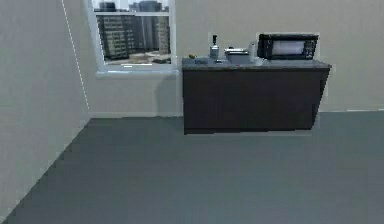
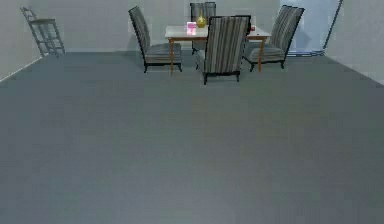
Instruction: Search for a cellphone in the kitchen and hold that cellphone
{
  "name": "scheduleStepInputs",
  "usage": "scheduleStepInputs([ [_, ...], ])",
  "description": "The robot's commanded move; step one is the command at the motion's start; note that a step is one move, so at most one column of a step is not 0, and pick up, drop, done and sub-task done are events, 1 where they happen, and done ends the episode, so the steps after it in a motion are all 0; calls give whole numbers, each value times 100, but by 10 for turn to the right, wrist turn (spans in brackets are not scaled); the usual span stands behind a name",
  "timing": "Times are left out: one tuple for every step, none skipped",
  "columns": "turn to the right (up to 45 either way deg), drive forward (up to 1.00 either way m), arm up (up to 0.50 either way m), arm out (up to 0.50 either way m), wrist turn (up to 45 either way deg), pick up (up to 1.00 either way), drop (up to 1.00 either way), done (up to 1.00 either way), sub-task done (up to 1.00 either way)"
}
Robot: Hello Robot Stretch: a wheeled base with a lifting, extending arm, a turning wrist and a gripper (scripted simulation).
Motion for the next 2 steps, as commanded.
scheduleStepInputs([
  [0,100,0,0,0,0,0,0,0],
  [-30,0,0,0,0,0,0,0,0],
])
